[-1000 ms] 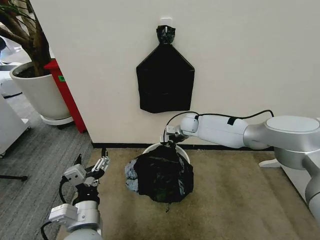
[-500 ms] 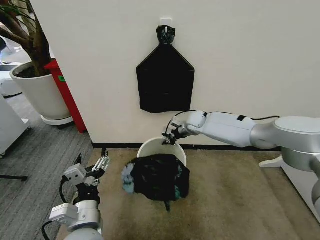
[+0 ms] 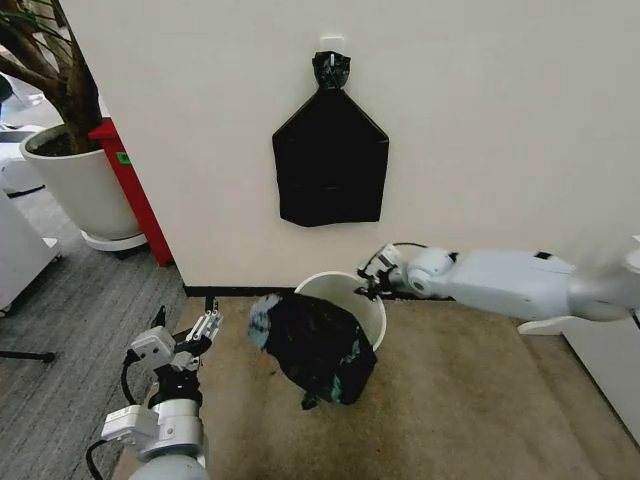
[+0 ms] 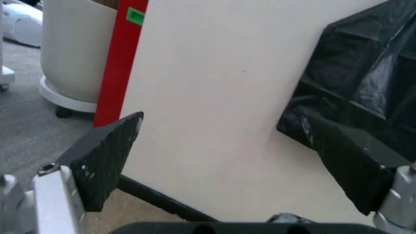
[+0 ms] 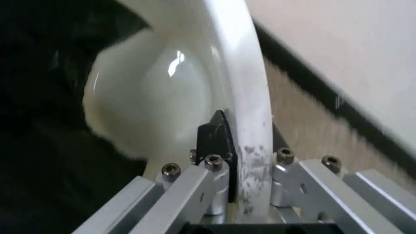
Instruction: Place the garbage bag over the trash bin.
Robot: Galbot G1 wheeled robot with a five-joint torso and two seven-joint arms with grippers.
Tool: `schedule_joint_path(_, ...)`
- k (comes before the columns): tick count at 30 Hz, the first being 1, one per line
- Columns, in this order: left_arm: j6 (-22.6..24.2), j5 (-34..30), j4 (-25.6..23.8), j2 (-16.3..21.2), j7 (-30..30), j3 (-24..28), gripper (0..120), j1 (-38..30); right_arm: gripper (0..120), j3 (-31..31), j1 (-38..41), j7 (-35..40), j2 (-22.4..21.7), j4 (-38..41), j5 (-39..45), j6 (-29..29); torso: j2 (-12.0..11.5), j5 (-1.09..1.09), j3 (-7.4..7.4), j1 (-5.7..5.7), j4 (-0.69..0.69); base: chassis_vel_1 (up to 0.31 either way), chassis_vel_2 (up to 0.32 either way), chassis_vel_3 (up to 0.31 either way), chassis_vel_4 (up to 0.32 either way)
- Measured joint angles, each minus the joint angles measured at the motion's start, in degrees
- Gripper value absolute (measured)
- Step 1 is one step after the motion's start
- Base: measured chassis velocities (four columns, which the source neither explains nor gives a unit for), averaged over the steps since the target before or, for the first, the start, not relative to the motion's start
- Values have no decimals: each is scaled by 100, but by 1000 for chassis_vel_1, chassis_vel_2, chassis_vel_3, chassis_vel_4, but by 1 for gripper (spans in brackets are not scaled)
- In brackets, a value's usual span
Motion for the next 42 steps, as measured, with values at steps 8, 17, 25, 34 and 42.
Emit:
schedule_joint_path(8, 5, 90, 18, -44, 3, 137, 96, -26, 0, 2102, -928, 3192, -365, 953, 2078, -1667, 0, -1, 0, 0, 3, 0, 0, 0, 0)
schedule_joint_path(17, 16, 90, 41, -24, 1, 140, 96, -44, 0, 3273, -1581, 4362, -169, 1060, 2737, -1808, -1, -3, 0, 0, 4, 0, 0, 0, 0)
schedule_joint_path(25, 33, 135, 97, -108, 7, 213, 96, -55, 0, 3881, -2014, 4872, -211, 1452, 3332, -1785, -1, -4, 0, 0, 2, 0, 0, 0, 0)
schedule_joint_path(34, 33, 214, 137, -181, 15, 268, 96, -34, 0, 4141, -2626, 5135, -332, 1675, 3259, -1755, -1, -3, 0, 0, 2, 0, 0, 0, 0)
schedule_joint_path(42, 29, 271, 177, -223, 21, 308, 96, -13, 0, 5265, -3341, 5302, 205, 1232, 2896, -1712, -1, -4, 0, 0, 4, 0, 0, 0, 0)
